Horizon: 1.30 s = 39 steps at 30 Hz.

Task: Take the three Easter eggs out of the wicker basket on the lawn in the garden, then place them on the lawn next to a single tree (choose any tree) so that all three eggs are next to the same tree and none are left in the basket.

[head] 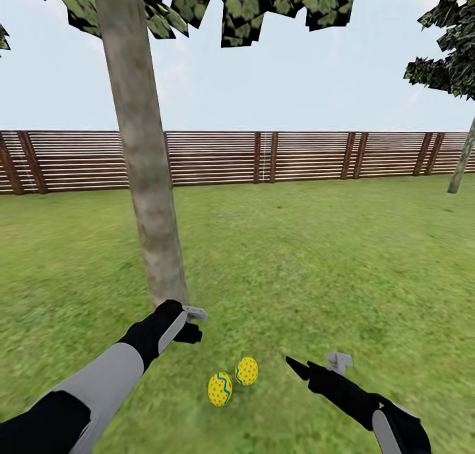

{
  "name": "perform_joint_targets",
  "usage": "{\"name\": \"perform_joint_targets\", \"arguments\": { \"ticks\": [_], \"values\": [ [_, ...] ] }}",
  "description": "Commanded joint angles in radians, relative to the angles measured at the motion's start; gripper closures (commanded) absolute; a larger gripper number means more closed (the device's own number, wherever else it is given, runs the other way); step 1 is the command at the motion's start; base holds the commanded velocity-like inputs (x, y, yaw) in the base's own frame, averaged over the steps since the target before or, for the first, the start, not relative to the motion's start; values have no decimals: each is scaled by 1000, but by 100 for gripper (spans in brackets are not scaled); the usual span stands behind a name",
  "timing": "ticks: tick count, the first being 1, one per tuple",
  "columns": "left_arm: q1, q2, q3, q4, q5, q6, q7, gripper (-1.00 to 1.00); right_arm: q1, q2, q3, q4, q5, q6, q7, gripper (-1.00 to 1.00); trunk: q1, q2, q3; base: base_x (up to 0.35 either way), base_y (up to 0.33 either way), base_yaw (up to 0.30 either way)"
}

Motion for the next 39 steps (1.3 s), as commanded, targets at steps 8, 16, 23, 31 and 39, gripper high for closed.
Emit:
{"name": "perform_joint_targets", "arguments": {
  "ticks": [8,16,23,31,39],
  "values": [
    [-1,0,-13,1,8,4,9,-100,-1,0,-1,6,-7,7,1,-100,-31,56,24,0,0,0],
    [-1,0,-17,16,6,4,7,-100,-1,0,-1,7,-7,7,2,-100,-61,112,49,0,0,0],
    [-1,0,-18,21,7,4,7,-100,-1,0,-1,8,-6,7,1,-100,-88,161,71,0,0,0],
    [-3,-2,-18,38,8,-5,7,-100,-1,0,-2,11,-5,9,-1,-100,-119,217,96,0,0,0],
    [-9,4,-12,54,11,-12,7,-100,-1,-2,-27,21,-6,5,-1,-100,-150,273,121,0,0,0]
  ]
}}
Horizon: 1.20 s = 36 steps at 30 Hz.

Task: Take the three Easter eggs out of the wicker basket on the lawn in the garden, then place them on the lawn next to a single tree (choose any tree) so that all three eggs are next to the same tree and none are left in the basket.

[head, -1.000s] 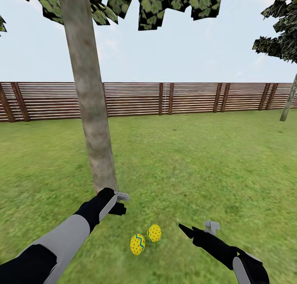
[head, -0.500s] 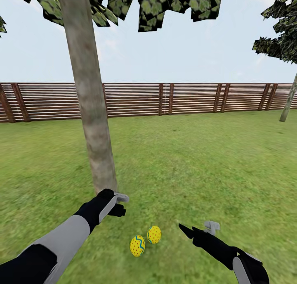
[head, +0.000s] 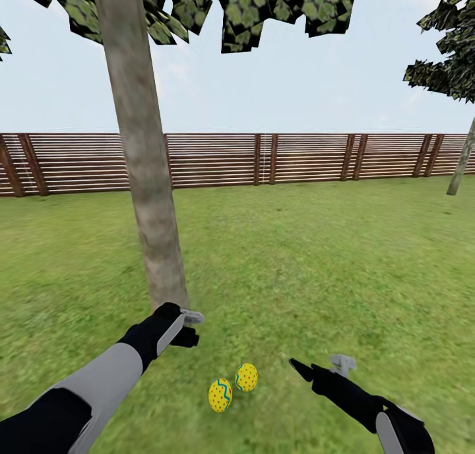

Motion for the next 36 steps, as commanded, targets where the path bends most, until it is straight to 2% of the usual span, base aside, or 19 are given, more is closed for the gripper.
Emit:
{"name": "perform_joint_targets", "arguments": {
  "ticks": [1,4,8,10,12,17,22,32,36],
  "values": [
    [-1,1,-6,1,11,0,8,-100,-1,0,-9,0,-6,8,1,-100,-4,6,2,0,0,0],
    [0,2,-3,21,15,-28,7,-100,-2,-3,-29,4,-4,11,-7,-100,-15,27,11,0,0,0],
    [2,3,-1,64,20,-59,5,-100,1,-11,-37,6,-4,17,-42,-100,-31,55,24,0,0,0],
    [3,3,-3,105,19,-94,1,-100,4,-49,-54,22,-4,21,-60,-100,-38,69,30,0,0,0],
    [5,3,-4,119,19,-105,0,-100,4,-74,-59,43,-4,22,-63,-100,-46,83,36,0,0,0],
    [11,4,-6,130,16,-121,1,-100,5,-94,-62,70,-4,17,-67,-100,-65,118,52,0,0,0],
    [19,5,-7,139,11,-183,0,-100,5,-97,-61,105,-4,12,-68,-100,-84,153,68,0,0,0],
    [48,4,-9,189,8,-255,0,-100,5,-98,-64,175,-3,7,-72,-100,-123,223,99,0,0,0],
    [61,4,-9,192,7,-268,0,-100,5,-101,-64,215,-3,-22,-72,-100,-138,251,112,0,0,0]
  ]
}}
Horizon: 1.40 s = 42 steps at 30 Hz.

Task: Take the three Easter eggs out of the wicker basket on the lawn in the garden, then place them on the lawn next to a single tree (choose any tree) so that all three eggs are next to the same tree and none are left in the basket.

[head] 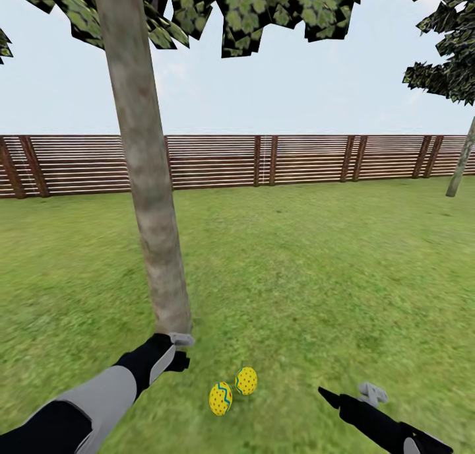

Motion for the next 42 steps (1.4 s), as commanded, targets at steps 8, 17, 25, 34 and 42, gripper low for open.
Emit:
{"name": "perform_joint_targets", "arguments": {
  "ticks": [8,17,25,34,42],
  "values": [
    [55,2,-6,1,13,-63,8,-100,-1,-1,5,106,-4,-111,1,-100,-31,55,24,0,0,0],
    [130,2,-6,4,15,-151,8,-100,-1,9,6,201,110,-227,1,-100,-65,118,52,0,0,0],
    [150,1,-6,68,21,-227,8,-100,-1,12,3,243,135,-262,1,-100,-96,174,77,0,0,0],
    [171,1,-5,109,24,-300,8,-100,-1,12,5,262,138,-268,1,-100,-130,237,105,0,0,0],
    [190,0,-6,112,23,-356,8,-100,-1,14,5,281,139,-270,0,-100,-161,293,130,0,0,0]
  ]
}}
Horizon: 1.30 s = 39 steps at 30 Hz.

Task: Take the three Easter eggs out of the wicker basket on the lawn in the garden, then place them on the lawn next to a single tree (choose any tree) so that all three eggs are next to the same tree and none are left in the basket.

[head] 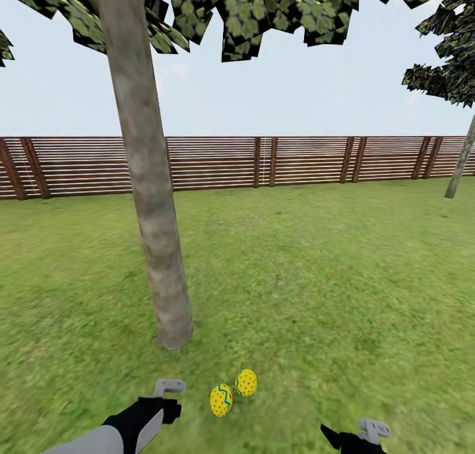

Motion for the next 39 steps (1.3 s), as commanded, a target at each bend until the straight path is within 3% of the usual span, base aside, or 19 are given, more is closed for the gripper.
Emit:
{"name": "perform_joint_targets", "arguments": {
  "ticks": [1,32,39],
  "values": [
    [1,0,-9,-2,10,1,6,-100,0,0,-2,2,-10,9,3,-100,-4,6,1,0,0,0],
    [20,0,-9,-2,12,-7,6,-100,-1,0,-1,38,-14,8,5,-100,-122,223,99,0,0,0],
    [20,-1,-9,-2,11,-7,6,-100,-1,1,2,39,-11,8,5,-100,-122,223,99,0,0,1]
  ]
}}
